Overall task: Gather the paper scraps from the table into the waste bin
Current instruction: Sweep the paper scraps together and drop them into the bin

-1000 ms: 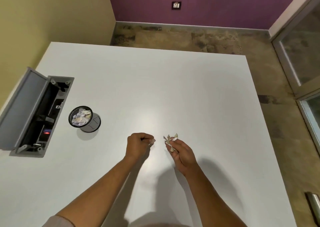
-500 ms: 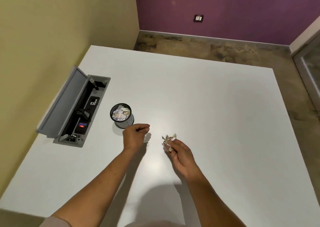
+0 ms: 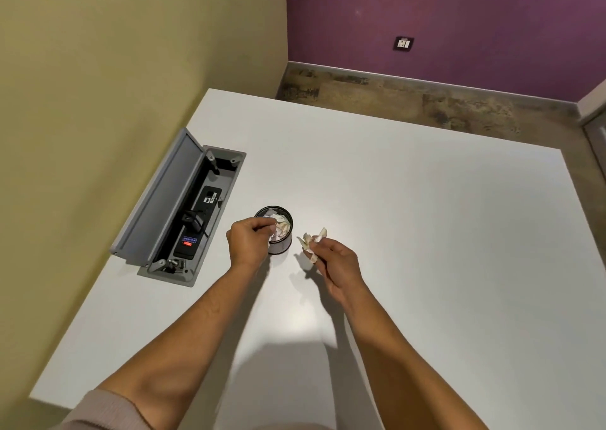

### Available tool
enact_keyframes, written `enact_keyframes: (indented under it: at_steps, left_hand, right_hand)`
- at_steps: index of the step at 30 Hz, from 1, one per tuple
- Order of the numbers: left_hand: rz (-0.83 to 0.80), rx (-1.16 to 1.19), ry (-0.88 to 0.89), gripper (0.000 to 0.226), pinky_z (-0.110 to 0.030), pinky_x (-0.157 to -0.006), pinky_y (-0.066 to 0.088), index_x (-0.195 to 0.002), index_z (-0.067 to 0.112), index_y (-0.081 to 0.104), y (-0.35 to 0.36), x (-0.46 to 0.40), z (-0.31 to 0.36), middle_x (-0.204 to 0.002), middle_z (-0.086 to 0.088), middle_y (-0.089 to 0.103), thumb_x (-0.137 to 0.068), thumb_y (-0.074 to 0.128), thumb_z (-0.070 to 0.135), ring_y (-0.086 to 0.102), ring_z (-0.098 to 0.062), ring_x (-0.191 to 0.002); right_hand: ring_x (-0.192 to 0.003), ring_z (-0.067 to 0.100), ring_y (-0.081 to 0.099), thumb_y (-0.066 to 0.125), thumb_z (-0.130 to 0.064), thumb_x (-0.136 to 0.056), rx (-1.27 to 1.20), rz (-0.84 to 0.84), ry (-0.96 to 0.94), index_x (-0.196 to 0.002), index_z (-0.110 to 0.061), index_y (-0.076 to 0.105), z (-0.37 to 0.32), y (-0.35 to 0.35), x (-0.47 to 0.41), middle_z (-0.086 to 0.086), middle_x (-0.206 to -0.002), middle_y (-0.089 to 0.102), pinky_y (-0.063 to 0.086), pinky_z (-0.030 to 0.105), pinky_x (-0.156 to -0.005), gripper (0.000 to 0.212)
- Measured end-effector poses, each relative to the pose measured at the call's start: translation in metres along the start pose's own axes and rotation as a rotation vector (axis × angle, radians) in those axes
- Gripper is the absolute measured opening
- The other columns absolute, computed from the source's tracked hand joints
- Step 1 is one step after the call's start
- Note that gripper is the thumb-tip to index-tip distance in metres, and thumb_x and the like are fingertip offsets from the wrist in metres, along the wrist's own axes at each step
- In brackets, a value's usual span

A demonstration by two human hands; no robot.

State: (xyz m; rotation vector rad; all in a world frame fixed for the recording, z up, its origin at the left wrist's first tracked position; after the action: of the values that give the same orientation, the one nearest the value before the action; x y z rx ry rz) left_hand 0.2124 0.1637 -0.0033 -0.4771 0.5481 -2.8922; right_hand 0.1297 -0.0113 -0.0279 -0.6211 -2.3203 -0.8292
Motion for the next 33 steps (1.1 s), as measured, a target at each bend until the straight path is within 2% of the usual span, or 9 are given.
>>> enact_keyframes:
  at_steps: [4, 8, 12, 15, 17, 19, 23, 29, 33]
  left_hand:
    - [0.015, -0.029, -0.018, 0.009, -0.019, -0.071, 0.053, -0.083, 0.016, 0.078, 0.002, -0.023, -0.001, -0.081, 0.001, 0.073, -0.080, 0.075, 0.008, 0.068, -0.011, -0.079]
    - [0.011, -0.048, -0.044, 0.006, -0.028, -0.079, 0.056, -0.083, 0.014, 0.077, 0.009, -0.041, -0.001, -0.080, -0.001, 0.073, -0.080, 0.074, 0.009, 0.069, -0.018, -0.084]
    - [0.006, -0.068, -0.047, 0.009, -0.023, -0.073, 0.054, -0.086, 0.013, 0.077, 0.008, -0.048, 0.000, -0.084, -0.003, 0.073, -0.084, 0.070, 0.009, 0.069, -0.018, -0.085]
    - [-0.001, -0.067, -0.028, 0.013, -0.033, -0.074, 0.058, -0.088, 0.012, 0.076, 0.006, -0.049, 0.003, -0.083, -0.002, 0.072, -0.087, 0.065, 0.005, 0.070, -0.021, -0.082]
    - [-0.024, -0.073, 0.004, 0.017, -0.034, -0.072, 0.059, -0.089, 0.011, 0.076, 0.005, -0.049, 0.006, -0.081, -0.001, 0.071, -0.089, 0.061, 0.002, 0.069, -0.020, -0.077]
    - [-0.059, -0.128, 0.060, 0.023, -0.029, -0.072, 0.057, -0.093, 0.011, 0.076, 0.005, -0.049, 0.010, -0.083, 0.000, 0.071, -0.089, 0.057, -0.001, 0.067, -0.015, -0.075]
    - [-0.114, -0.221, 0.120, 0.034, -0.020, -0.077, 0.054, -0.102, 0.013, 0.073, 0.006, -0.047, 0.015, -0.092, 0.002, 0.071, -0.088, 0.049, -0.005, 0.066, -0.011, -0.086]
    - [-0.150, -0.253, 0.219, 0.038, -0.015, -0.063, 0.055, -0.092, 0.014, 0.074, 0.008, -0.036, 0.026, -0.083, 0.007, 0.069, -0.079, 0.047, -0.009, 0.065, -0.004, -0.073]
    - [-0.138, -0.268, 0.262, 0.039, -0.003, -0.071, 0.043, -0.095, 0.013, 0.075, 0.002, -0.032, 0.028, -0.089, 0.006, 0.070, -0.078, 0.048, -0.009, 0.062, -0.005, -0.081]
  right_hand:
    - [-0.053, 0.010, 0.065, 0.069, 0.006, -0.081, 0.259, 0.082, -0.117, -0.087, -0.004, 0.070, -0.013, 0.028, -0.010, 0.010, -0.080, 0.070, 0.049, 0.017, -0.044, 0.012]
    - [-0.060, -0.001, 0.060, 0.071, -0.007, -0.079, 0.802, 0.148, -0.347, -0.088, -0.016, 0.077, -0.031, 0.061, -0.024, 0.002, -0.088, 0.073, 0.039, 0.004, -0.049, 0.014]
    - [-0.081, 0.022, 0.066, 0.057, -0.003, -0.082, 1.169, 0.009, -0.478, -0.091, -0.010, 0.076, -0.029, 0.100, -0.029, 0.008, -0.093, 0.074, 0.051, 0.026, -0.071, 0.022]
    - [-0.075, 0.027, 0.059, 0.050, -0.004, -0.082, 1.420, -0.128, -0.476, -0.076, -0.012, 0.069, -0.018, 0.118, -0.034, 0.007, -0.078, 0.067, 0.046, 0.030, -0.061, 0.022]
    - [-0.068, 0.023, 0.052, 0.046, -0.010, -0.086, 1.475, -0.162, -0.408, -0.062, -0.020, 0.055, -0.013, 0.121, -0.039, -0.003, -0.065, 0.054, 0.033, 0.026, -0.051, 0.027]
    - [-0.062, 0.016, 0.049, 0.043, -0.017, -0.092, 1.474, -0.169, -0.343, -0.068, -0.022, 0.051, -0.010, 0.120, -0.043, -0.010, -0.062, 0.047, 0.027, 0.024, -0.049, 0.026]
    - [-0.059, 0.002, 0.044, 0.042, -0.021, -0.094, 1.473, -0.184, -0.311, -0.078, -0.022, 0.052, -0.010, 0.121, -0.042, -0.012, -0.065, 0.047, 0.028, 0.024, -0.050, 0.019]
    - [-0.056, 0.003, 0.048, 0.051, -0.004, -0.082, 1.487, -0.260, -0.399, -0.057, -0.024, 0.051, -0.021, 0.120, -0.033, -0.008, -0.064, 0.052, 0.033, 0.023, -0.051, 0.032]
    - [-0.089, 0.025, 0.062, 0.054, 0.003, -0.082, 1.546, -0.303, -0.588, -0.099, -0.012, 0.073, -0.027, 0.119, -0.028, 0.010, -0.099, 0.068, 0.051, 0.033, -0.075, 0.030]
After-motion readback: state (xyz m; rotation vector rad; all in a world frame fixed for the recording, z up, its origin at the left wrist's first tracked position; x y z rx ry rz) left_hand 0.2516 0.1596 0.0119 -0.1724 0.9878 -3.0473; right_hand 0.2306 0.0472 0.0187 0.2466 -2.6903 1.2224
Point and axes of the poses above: each hand's wrist, its own x-axis away from the middle knuckle, its own y-axis out of the palm, z = x × y, the point moved 6 cm from there along -x, towards the middle knuckle
